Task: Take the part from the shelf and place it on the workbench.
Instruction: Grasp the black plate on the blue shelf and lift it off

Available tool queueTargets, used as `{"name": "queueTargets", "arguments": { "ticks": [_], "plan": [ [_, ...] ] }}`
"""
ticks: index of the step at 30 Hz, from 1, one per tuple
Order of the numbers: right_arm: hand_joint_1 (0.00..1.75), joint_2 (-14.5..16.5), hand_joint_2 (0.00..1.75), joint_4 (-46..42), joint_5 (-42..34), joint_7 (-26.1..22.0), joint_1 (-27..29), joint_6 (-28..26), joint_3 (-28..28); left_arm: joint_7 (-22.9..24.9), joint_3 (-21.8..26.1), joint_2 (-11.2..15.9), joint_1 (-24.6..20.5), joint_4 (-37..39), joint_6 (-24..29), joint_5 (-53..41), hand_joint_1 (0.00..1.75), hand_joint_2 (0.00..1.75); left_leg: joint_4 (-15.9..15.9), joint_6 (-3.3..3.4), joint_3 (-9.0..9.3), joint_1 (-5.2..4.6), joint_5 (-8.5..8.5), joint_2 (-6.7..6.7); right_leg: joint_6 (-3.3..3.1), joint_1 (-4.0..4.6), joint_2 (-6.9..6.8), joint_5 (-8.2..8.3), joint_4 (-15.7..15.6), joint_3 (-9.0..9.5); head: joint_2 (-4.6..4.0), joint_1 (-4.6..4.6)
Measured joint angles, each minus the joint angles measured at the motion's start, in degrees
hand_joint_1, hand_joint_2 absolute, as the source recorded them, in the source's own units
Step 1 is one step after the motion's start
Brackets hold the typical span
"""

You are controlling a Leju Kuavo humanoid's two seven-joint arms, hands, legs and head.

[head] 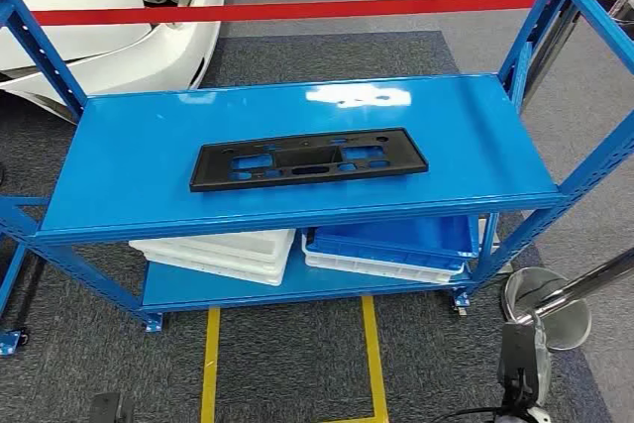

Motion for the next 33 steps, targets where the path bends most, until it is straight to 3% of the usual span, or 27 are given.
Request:
{"name": "queueTargets", "arguments": {
  "ticks": [6,19,33],
  "plan": [
    [0.0,-0.7,0.0,-6.2,2.8,-0.9,-0.1,-1.1,7.7,-0.7,0.6,-0.1,-0.4,0.3,-0.3,-1.6,0.0,0.0,0.0,0.0,-0.01,0.0,0.0,0.0,0.0,0.0,0.0,0.0,0.0,0.01,0.01,0.0],
    [0.0,-3.1,0.0,-15.8,9.0,-0.1,-6.1,0.1,32.8,-3.0,1.5,-0.3,-2.0,0.8,-2.0,-7.1,0.0,0.0,0.0,0.01,-0.01,0.01,0.04,0.0,-0.01,0.01,-0.01,0.02,0.0,0.02,0.01,0.0],
    [0.0,-4.6,0.0,-16.2,14.8,2.7,-15.3,3.8,57.8,-4.7,1.5,-0.4,-3.5,1.0,-5.3,-12.8,0.0,0.0,0.0,0.0,-0.02,0.01,0.04,0.0,-0.01,0.01,0.0,0.02,0.1,-0.01,0.01,0.0]
  ]
}}
